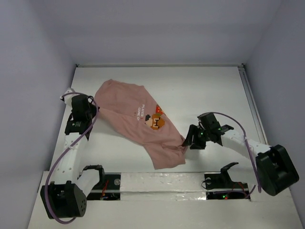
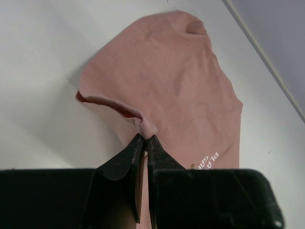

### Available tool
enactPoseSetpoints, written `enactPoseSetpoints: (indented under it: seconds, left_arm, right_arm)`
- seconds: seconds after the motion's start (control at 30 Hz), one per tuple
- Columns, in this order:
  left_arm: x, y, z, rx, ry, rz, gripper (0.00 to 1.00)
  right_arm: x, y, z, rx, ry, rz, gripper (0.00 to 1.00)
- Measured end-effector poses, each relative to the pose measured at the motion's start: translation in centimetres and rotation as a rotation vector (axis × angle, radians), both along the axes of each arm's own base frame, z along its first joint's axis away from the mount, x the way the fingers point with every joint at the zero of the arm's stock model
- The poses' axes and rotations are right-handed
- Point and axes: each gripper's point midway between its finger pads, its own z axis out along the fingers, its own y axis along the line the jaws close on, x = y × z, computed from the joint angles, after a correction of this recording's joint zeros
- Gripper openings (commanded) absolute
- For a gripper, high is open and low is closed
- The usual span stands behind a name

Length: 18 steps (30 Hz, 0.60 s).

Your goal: Fold and stack the t-shirts

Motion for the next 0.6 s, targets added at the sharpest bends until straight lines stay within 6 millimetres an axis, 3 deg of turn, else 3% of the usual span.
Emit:
enactPoseSetpoints:
  seconds: [0.03, 0.07, 0.1, 0.2, 0.23, 0.27, 0.33, 0.37, 0.4, 0.43, 0.5, 0.6]
  left_arm:
    - [0.0, -0.2, -0.2, -0.003, 0.004, -0.012, 0.00]
    - [0.0, -0.4, -0.5, -0.006, 0.010, -0.022, 0.00]
    - [0.1, -0.5, -0.7, -0.008, 0.014, -0.029, 0.00]
    - [0.6, -0.8, -1.3, -0.010, 0.027, -0.050, 0.00]
    - [0.8, -0.8, -1.5, -0.010, 0.031, -0.056, 0.00]
    - [1.0, -0.9, -1.8, -0.009, 0.037, -0.062, 0.00]
    - [1.5, -0.9, -2.5, -0.003, 0.055, -0.069, 0.00]
    - [1.6, -0.9, -3.0, 0.001, 0.072, -0.071, 0.00]
    - [1.7, -0.8, -3.5, 0.004, 0.087, -0.074, 0.00]
    - [1.8, -0.8, -4.0, 0.007, 0.103, -0.077, 0.00]
    - [1.9, -0.8, -4.5, 0.013, 0.121, -0.080, 0.00]
    - [2.0, -0.5, -4.0, 0.022, 0.112, -0.080, 0.00]
  right_arm:
    - [0.7, 0.5, 0.0, 0.013, -0.018, -0.007, 0.44]
    - [1.5, 0.8, -0.2, 0.017, -0.035, -0.013, 0.18]
    - [2.3, 1.1, -0.5, 0.018, -0.045, -0.014, 0.09]
    - [5.0, 1.4, -1.4, -0.018, -0.066, -0.050, 0.01]
    - [6.6, 1.7, -0.8, -0.027, -0.101, -0.064, 0.00]
    - [8.0, 1.8, -1.1, -0.048, -0.113, -0.074, 0.03]
    - [11.5, 2.3, -0.2, -0.077, -0.177, -0.101, 0.24]
    - [13.9, 2.7, 0.9, -0.082, -0.231, -0.121, 0.63]
    - [15.8, 3.0, 1.9, -0.082, -0.281, -0.140, 0.76]
    - [17.6, 3.1, 3.2, -0.083, -0.337, -0.156, 0.82]
    - [19.4, 3.3, 5.5, -0.081, -0.414, -0.172, 0.82]
    - [18.9, 2.3, 8.3, -0.072, -0.491, -0.184, 0.76]
